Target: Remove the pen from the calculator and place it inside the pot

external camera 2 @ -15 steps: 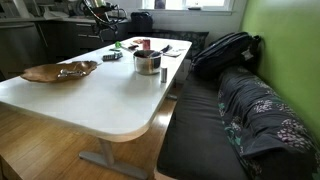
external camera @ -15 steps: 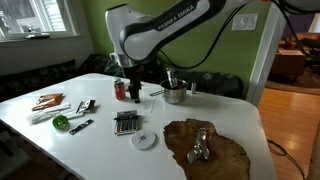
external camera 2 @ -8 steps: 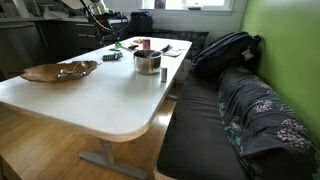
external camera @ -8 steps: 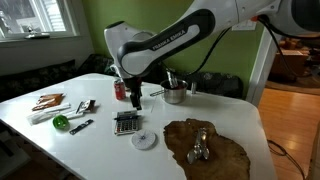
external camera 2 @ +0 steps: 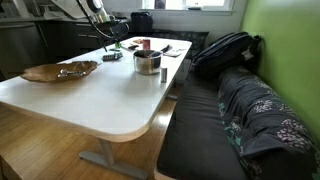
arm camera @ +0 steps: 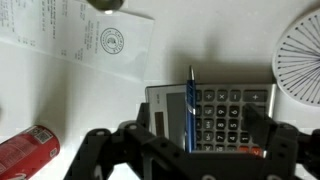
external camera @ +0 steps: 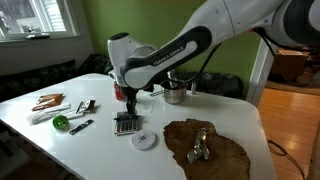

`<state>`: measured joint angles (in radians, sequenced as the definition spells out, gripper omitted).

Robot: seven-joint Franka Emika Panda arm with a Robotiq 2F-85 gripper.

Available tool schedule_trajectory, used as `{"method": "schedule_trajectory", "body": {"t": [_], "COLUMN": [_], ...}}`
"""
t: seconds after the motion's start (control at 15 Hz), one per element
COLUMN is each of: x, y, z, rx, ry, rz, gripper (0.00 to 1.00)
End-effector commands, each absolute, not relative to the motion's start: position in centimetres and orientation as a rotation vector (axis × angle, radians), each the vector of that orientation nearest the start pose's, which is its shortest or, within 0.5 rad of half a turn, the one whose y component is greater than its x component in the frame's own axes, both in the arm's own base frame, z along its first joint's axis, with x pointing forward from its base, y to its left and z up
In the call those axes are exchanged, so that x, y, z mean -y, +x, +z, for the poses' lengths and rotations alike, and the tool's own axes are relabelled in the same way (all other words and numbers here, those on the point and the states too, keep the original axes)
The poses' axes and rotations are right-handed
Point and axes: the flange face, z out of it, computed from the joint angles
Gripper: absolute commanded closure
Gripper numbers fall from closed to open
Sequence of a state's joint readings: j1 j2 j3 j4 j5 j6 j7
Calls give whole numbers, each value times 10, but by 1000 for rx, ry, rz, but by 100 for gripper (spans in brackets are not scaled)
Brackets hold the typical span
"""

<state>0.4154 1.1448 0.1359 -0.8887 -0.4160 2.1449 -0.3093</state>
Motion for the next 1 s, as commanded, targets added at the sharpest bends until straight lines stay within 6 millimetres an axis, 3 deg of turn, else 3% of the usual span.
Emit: {"method": "schedule_trajectory", "body": {"t": [0.0, 0.07, 0.2, 0.6, 0.73, 0.8, 0.93], "x": [-371, -365, -366, -371, -373, -374, -374], "y": [720, 718, 719, 724, 726, 727, 728], "z": [180, 188, 182, 171, 168, 167, 162], "rx": [1574, 1569, 1572, 1577, 1568, 1561, 1556], "ry": [-2977, -2966, -2972, -2944, -2926, -2916, -2903], "rz": [-262, -270, -269, -393, -460, -499, -527], "gripper": [2, 7, 2, 0, 9, 22, 30]}}
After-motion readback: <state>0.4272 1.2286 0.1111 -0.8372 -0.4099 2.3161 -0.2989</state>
